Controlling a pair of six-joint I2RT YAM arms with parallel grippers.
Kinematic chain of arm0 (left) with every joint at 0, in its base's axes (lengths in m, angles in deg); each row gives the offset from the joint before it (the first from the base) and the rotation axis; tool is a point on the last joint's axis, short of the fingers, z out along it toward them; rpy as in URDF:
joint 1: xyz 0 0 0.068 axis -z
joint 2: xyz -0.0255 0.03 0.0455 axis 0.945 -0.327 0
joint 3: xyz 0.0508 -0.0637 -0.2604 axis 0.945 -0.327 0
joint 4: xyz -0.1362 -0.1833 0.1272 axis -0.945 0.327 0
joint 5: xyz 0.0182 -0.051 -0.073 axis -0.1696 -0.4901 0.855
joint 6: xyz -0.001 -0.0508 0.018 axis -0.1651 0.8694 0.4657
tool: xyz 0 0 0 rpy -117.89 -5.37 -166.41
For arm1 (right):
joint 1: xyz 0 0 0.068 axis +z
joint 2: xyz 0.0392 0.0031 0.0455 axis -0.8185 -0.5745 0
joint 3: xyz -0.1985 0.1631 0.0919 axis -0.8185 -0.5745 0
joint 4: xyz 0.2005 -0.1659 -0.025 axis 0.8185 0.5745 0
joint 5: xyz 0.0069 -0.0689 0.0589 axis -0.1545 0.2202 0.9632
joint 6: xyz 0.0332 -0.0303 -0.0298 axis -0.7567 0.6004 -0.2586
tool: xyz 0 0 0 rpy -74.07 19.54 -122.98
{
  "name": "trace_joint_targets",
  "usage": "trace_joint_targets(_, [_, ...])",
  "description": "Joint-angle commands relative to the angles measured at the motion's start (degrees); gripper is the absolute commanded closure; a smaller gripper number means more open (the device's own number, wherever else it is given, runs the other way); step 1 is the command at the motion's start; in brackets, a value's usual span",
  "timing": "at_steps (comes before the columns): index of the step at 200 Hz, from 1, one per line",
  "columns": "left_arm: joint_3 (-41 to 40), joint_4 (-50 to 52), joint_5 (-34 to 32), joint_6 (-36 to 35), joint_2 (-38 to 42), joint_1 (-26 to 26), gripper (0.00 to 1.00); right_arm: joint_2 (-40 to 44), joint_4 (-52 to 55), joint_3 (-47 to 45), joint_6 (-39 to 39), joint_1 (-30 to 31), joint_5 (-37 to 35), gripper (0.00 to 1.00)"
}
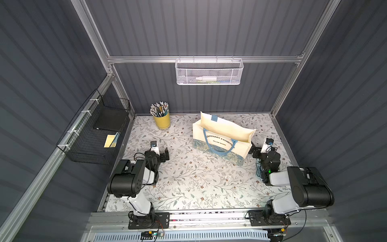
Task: Put away the canvas bag
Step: Move the canvas bag to the center of the board.
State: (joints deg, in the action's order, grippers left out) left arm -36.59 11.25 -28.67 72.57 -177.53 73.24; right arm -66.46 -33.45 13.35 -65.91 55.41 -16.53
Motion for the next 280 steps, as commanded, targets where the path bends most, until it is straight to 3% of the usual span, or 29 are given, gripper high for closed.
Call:
trace_joint_targets(1, [0.9, 1.1, 0.5, -1.0, -0.3, 0.1, 0.01, -0.1, -0.3, 0.2, 0.6, 0.3, 0.5, 0.01])
trace_joint_targets(219, [0.7, 0.8, 0.3, -0.9, -0.1, 0.2, 0.0, 0.9, -0.5, 1.0, 0.1, 0.2, -0.8, 0.01])
trace_joint_targets(231, [2.1, 4.3, 0.9, -2.2, 1.4, 0.3, 0.0, 3.5, 6.8, 3.7, -0.5, 0.2, -1.4, 0.01])
trace_joint_targets(261, [14.7, 30.4, 0.0, -0.9, 4.8, 1.8, 0.0, 7.0, 38.0, 18.3, -6.1, 0.3, -6.6, 0.01])
trace_joint_targets(280, [17.7, 35.3, 3.2, -0.8, 8.3, 2.8, 0.0, 7.3, 49.8, 25.0, -8.8, 0.3, -8.7, 0.01])
